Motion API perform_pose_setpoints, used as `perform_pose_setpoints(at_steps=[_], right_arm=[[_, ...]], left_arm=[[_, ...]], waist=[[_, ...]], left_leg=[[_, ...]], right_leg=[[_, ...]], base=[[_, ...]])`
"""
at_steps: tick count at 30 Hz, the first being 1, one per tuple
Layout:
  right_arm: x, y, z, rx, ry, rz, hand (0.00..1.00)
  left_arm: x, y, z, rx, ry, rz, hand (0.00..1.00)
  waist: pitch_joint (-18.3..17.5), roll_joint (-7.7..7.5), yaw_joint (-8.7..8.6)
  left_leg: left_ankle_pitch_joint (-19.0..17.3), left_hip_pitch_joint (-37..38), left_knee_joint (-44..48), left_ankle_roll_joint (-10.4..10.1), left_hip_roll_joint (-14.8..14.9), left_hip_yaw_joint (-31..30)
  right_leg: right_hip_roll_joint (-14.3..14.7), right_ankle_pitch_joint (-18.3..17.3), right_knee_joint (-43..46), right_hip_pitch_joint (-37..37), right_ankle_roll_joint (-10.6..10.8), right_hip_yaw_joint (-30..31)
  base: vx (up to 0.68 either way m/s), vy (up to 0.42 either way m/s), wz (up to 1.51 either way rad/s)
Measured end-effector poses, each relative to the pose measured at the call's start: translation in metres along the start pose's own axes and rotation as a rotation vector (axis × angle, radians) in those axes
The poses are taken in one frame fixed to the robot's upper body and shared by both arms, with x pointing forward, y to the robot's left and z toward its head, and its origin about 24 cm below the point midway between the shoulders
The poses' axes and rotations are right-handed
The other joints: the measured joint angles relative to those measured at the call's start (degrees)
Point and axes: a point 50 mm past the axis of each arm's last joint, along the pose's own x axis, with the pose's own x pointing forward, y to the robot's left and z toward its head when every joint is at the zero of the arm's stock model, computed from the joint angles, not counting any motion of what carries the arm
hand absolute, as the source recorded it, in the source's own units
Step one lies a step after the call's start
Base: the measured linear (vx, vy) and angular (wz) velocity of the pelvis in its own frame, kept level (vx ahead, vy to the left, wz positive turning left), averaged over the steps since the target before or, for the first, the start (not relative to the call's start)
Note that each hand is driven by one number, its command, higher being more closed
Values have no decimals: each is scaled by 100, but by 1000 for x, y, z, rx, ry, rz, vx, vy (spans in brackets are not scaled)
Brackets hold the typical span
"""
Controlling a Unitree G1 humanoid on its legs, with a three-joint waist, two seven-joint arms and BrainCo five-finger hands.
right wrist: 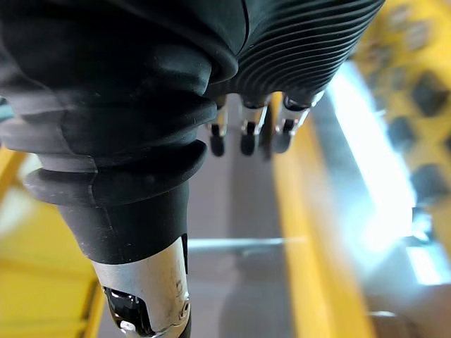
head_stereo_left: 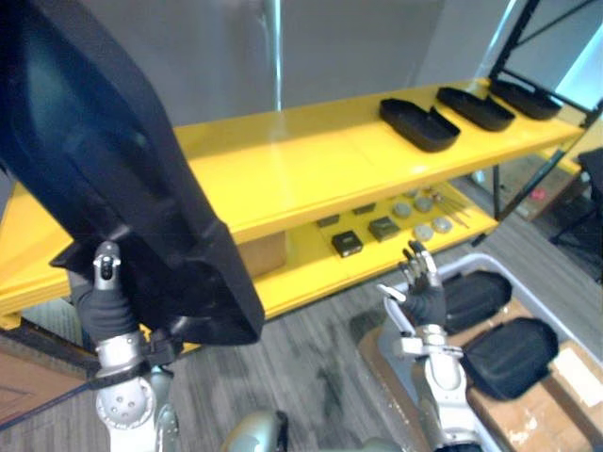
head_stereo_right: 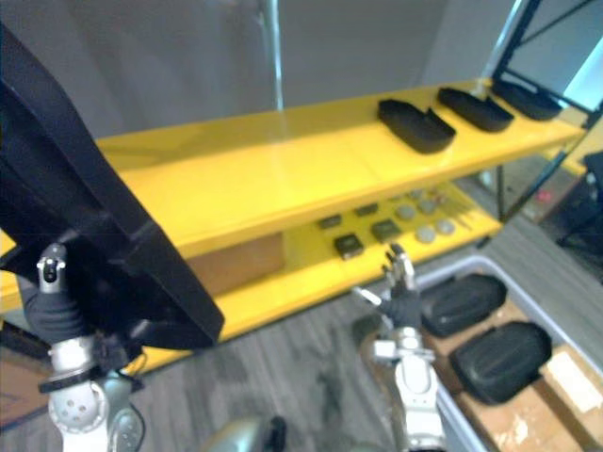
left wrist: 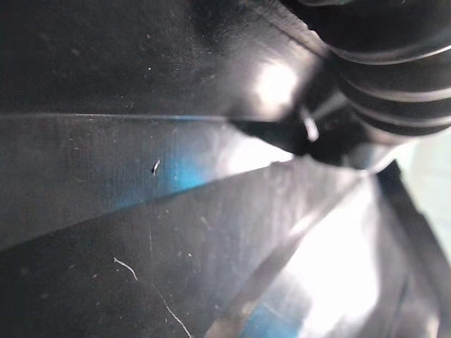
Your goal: Walk over and take plastic housings, then place them on the shelf
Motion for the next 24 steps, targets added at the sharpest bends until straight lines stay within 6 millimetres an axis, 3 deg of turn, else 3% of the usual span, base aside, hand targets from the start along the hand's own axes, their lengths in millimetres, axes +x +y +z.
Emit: perform_pose_setpoints(at_steps=[1,2,5,8,9,11,12,13,15,18,20,24], right_arm=[[4,-5,7,-9,-32,-8,0],[8,-11,14,-9,-66,-24,0],[9,-23,21,-18,-91,-64,0],[9,-30,28,-4,-119,-96,0],[10,-32,33,-9,-140,-97,0],[7,-48,41,-78,-148,-137,0],[7,-54,44,-94,-156,-164,0],[4,-68,50,-136,-170,-234,0],[0,-87,58,-184,-192,-350,0],[-6,-97,71,-218,-241,-443,0],[-12,-100,78,-221,-270,-479,0],[-26,-104,73,-155,-241,-501,0]], left_arm=[[6,-2,0,-3,-11,-8,100],[11,-4,0,-4,-22,-5,100],[14,-3,-7,11,15,7,100],[12,-3,-9,21,34,-7,100],[11,-3,-12,17,48,-4,100],[1,-12,-21,-20,118,-40,100],[3,-17,-21,-36,116,-66,100],[8,-32,-23,-80,101,-137,100],[19,-57,-24,-144,79,-254,100],[33,-78,-23,-176,59,-361,100],[44,-83,-25,-151,76,-405,100],[54,-85,-56,-85,252,-433,100]], waist=[[0,28,-5],[-6,34,-21],[-12,33,-170],[-211,-124,-201],[-262,-169,-249],[-520,271,-321],[-517,347,-373],[-506,458,-480],[-512,579,-536],[-530,584,-688],[-528,484,-821],[-504,405,-1067]], left_leg=[[-22,91,-81,-36,64,-106],[-61,119,-73,-96,98,-184],[-147,350,-46,-232,61,-417],[-462,445,-65,-397,54,-435],[-651,442,-25,-474,98,-378],[-728,340,-77,-721,846,587],[-655,346,-132,-796,1010,946],[-338,437,-358,-979,1209,1599],[-60,812,-866,-1030,1216,2006],[0,1074,-1067,-1026,1176,2083],[0,1064,-1100,-1025,1089,2256],[1,1121,-1161,-1024,1044,2576]], right_leg=[[254,20,-905,-157,40,101],[476,135,-1816,-280,220,405],[613,369,-2690,-353,540,846],[676,1085,-3090,-329,385,932],[706,1387,-3277,-221,474,917],[947,1467,-3753,126,279,299],[954,1480,-3827,200,256,176],[933,1475,-3918,353,246,-57],[907,1471,-3983,609,239,-182],[914,1467,-4070,806,236,-97],[912,1481,-4200,708,260,117],[948,1579,-4391,607,360,435]], base=[[297,26,45],[293,4,46],[297,-114,70],[290,-276,80],[271,-298,84],[287,-284,100],[233,-203,111],[167,-121,91],[167,-61,57],[91,10,-8],[21,27,-45],[1,6,-41]])
